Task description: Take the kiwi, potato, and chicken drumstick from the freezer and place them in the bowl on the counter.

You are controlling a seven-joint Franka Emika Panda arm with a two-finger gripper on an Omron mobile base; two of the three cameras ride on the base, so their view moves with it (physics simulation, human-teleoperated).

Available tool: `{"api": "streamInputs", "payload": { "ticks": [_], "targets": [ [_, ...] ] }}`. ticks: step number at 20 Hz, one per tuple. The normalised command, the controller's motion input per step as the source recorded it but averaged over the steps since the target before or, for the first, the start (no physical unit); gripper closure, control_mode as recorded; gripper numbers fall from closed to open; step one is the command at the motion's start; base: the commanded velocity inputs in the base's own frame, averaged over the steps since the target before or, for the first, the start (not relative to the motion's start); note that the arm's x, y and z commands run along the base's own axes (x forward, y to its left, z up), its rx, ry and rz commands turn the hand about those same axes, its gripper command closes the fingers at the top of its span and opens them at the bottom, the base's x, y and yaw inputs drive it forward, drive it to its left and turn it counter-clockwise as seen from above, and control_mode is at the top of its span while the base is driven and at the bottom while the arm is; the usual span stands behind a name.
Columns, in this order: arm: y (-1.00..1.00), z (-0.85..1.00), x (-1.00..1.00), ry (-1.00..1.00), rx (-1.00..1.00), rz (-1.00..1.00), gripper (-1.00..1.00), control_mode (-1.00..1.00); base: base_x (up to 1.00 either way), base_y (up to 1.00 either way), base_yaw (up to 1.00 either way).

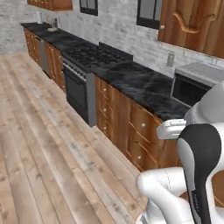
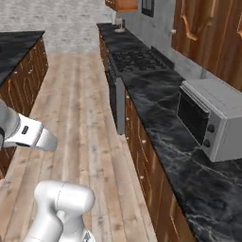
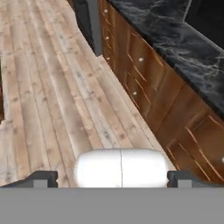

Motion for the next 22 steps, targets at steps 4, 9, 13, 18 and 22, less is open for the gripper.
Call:
{"api": "streamInputs", "payload": {
  "ticks": [4,9,13,18,22],
  "targets": [
    [0.0,0.0,0.0,0.0,0.0,0.0,-1.0,1.0,0.94,-0.1,0.77],
    [0.0,0.0,0.0,0.0,0.0,0.0,-1.0,1.0,1.0,-0.09,0.69],
    [0.0,0.0,0.0,0.0,0.0,0.0,-1.0,1.0,1.0,-0.13,0.57],
    [0.0,0.0,0.0,0.0,0.0,0.0,-1.0,1.0,1.0,-0.15,0.5],
    [0.0,0.0,0.0,0.0,0.0,0.0,-1.0,1.0,0.99,-0.04,0.71]
  ]
}}
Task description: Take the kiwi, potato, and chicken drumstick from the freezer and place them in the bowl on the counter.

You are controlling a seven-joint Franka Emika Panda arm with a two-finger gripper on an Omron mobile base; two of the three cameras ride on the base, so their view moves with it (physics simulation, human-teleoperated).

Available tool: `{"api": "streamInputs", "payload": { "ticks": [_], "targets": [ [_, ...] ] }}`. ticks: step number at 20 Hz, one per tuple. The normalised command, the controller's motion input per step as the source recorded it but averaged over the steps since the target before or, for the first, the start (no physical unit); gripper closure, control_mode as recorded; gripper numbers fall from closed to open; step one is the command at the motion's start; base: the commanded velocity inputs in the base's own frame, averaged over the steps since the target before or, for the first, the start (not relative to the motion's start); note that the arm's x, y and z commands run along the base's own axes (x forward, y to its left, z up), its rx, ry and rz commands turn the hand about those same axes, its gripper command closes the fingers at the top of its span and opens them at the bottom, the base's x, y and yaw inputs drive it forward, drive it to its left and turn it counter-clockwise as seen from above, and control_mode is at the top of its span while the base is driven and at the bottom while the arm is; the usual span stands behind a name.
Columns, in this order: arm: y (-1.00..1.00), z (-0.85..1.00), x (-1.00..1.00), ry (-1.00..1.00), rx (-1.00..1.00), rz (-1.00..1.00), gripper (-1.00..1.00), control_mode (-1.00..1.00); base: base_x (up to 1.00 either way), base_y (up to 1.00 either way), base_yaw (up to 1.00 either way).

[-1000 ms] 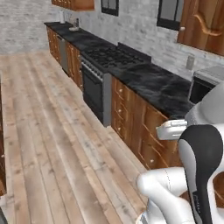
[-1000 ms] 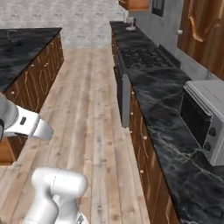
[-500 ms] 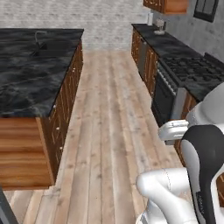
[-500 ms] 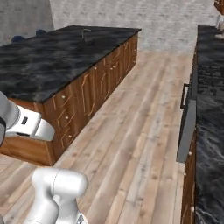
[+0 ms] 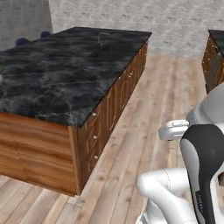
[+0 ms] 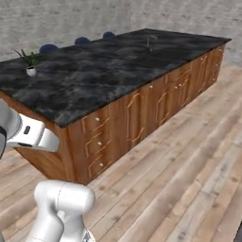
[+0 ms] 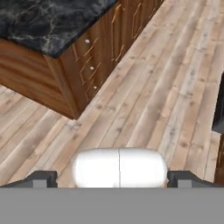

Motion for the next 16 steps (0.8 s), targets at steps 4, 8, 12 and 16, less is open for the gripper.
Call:
{"api": "streamInputs", "payload": {
  "ticks": [4,8,12,16],
  "targets": [
    [0.0,0.0,0.0,0.0,0.0,0.0,-1.0,1.0,0.81,-0.03,0.82],
    [0.0,0.0,0.0,0.0,0.0,0.0,-1.0,1.0,0.68,-0.02,0.86],
    [0.0,0.0,0.0,0.0,0.0,0.0,-1.0,1.0,0.43,0.06,0.86],
    [0.0,0.0,0.0,0.0,0.0,0.0,-1.0,1.0,0.36,0.27,0.79]
  ]
}}
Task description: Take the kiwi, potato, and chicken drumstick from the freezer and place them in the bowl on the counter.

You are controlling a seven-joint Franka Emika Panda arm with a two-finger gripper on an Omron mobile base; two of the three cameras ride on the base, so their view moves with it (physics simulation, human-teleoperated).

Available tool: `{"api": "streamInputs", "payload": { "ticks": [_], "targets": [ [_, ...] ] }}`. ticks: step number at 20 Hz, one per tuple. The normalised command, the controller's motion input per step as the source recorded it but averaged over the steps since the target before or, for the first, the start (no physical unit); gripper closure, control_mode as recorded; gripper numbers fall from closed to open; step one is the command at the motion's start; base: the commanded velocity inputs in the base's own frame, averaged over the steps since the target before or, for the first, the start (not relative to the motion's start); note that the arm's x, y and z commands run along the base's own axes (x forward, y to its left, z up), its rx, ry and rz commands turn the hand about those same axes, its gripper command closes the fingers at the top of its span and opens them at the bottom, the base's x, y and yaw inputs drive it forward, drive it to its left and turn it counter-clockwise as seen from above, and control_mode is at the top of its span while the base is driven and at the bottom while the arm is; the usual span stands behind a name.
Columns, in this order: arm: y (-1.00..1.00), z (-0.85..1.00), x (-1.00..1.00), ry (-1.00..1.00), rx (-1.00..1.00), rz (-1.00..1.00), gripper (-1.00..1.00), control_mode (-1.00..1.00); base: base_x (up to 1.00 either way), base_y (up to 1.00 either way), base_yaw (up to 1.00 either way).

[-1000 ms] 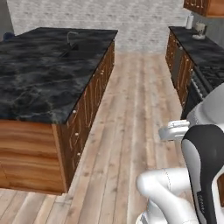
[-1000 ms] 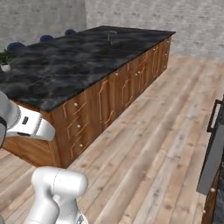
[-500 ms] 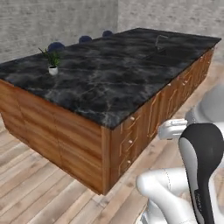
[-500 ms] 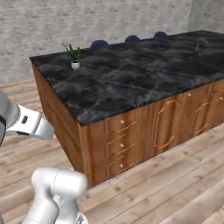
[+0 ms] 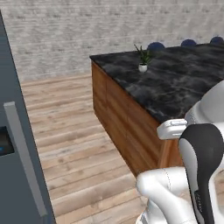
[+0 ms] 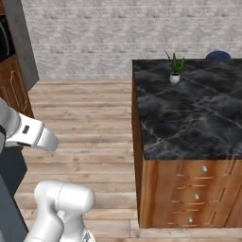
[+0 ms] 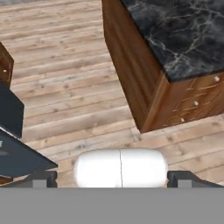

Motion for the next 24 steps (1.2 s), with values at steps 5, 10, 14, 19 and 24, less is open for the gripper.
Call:
{"api": "streamInputs", "payload": {
  "ticks": [5,10,14,19,24],
  "targets": [
    [0.0,0.0,0.0,0.0,0.0,0.0,-1.0,1.0,0.88,0.02,0.26],
    [0.0,0.0,0.0,0.0,0.0,0.0,-1.0,1.0,1.0,0.07,0.09],
    [0.0,0.0,0.0,0.0,0.0,0.0,-1.0,1.0,1.0,0.01,0.17],
    [0.0,0.0,0.0,0.0,0.0,0.0,-1.0,1.0,0.95,0.21,0.42],
    [0.0,0.0,0.0,0.0,0.0,0.0,-1.0,1.0,0.87,0.01,0.74]
  ]
}}
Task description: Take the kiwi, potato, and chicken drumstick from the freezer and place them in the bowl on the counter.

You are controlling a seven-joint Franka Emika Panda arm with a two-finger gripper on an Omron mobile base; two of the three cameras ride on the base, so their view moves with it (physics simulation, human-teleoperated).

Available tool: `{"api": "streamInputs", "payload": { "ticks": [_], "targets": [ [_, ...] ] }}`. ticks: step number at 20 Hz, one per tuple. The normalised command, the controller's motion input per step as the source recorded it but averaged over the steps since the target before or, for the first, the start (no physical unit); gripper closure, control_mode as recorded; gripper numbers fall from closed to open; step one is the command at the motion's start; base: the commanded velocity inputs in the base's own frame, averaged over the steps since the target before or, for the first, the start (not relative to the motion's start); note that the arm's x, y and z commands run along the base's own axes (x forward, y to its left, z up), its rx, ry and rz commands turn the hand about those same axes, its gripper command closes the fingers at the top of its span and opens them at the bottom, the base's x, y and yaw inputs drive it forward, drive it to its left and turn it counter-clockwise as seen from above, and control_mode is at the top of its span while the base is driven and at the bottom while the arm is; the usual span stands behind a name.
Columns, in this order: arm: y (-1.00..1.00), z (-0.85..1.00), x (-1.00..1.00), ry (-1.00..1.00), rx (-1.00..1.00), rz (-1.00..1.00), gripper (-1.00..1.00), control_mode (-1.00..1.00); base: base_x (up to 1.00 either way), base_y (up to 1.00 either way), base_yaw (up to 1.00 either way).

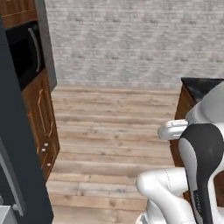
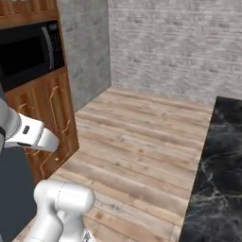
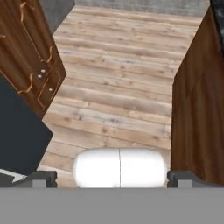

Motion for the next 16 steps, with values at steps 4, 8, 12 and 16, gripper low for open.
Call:
{"api": "streamInputs", "payload": {
  "ticks": [4,8,12,16],
  "targets": [
    [0.0,0.0,0.0,0.0,0.0,0.0,-1.0,1.0,0.93,-0.25,0.62],
    [0.0,0.0,0.0,0.0,0.0,0.0,-1.0,1.0,0.76,-0.11,0.67],
    [0.0,0.0,0.0,0.0,0.0,0.0,-1.0,1.0,0.0,0.46,0.86],
    [0.0,0.0,0.0,0.0,0.0,0.0,-1.0,1.0,0.0,0.47,0.86]
  ]
}}
